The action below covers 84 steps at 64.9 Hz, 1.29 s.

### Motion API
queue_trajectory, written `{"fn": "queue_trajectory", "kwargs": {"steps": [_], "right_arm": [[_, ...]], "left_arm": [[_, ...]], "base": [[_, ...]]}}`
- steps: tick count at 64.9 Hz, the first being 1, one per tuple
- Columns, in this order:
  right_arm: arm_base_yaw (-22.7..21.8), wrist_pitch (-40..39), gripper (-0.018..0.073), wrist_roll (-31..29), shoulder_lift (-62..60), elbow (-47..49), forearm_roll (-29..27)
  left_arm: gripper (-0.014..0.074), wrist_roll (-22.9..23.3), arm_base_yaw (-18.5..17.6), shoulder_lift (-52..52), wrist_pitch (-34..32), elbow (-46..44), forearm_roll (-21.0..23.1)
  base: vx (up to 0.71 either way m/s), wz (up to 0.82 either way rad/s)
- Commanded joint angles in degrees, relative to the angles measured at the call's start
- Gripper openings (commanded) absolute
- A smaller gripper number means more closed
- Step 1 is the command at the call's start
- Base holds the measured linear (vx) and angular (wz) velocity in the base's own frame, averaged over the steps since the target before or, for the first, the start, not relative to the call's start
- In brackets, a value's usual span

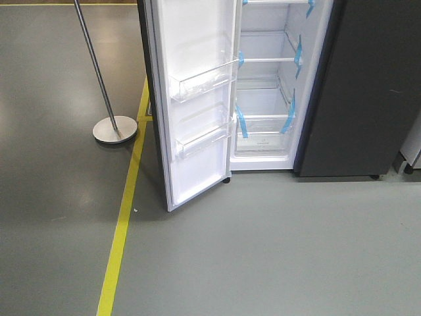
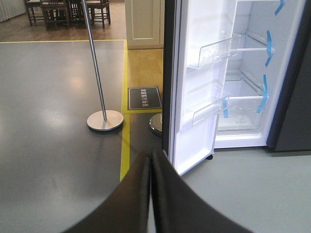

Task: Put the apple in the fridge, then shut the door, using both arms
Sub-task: 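Approach the open refrigerator door, apple held in the right gripper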

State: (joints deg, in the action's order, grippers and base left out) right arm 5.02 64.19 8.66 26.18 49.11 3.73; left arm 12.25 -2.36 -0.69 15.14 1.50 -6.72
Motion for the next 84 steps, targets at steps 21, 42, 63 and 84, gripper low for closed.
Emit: {"fn": "queue_trajectory", "kwargs": {"steps": [21, 42, 63, 84], "right_arm": [[-0.12, -3.97, 0.0135, -0.22, 0.44, 1.45, 0.56], [-0.12, -3.97, 0.0135, -0.22, 0.44, 1.45, 0.56], [-0.12, -3.97, 0.0135, -0.22, 0.44, 1.45, 0.56], [-0.12, -3.97, 0.0135, -0.22, 0.44, 1.45, 0.56]], "left_arm": [[-0.0006, 0.54, -0.19, -0.79, -4.06, 1.17, 0.29], [-0.0006, 0.54, -0.19, -0.79, -4.06, 1.17, 0.29], [-0.0006, 0.54, -0.19, -0.79, -4.06, 1.17, 0.29], [-0.0006, 0.54, -0.19, -0.79, -4.06, 1.17, 0.29]], "base": [[0.08, -0.01], [0.07, 0.0], [0.06, 0.01], [0.06, 0.01]]}}
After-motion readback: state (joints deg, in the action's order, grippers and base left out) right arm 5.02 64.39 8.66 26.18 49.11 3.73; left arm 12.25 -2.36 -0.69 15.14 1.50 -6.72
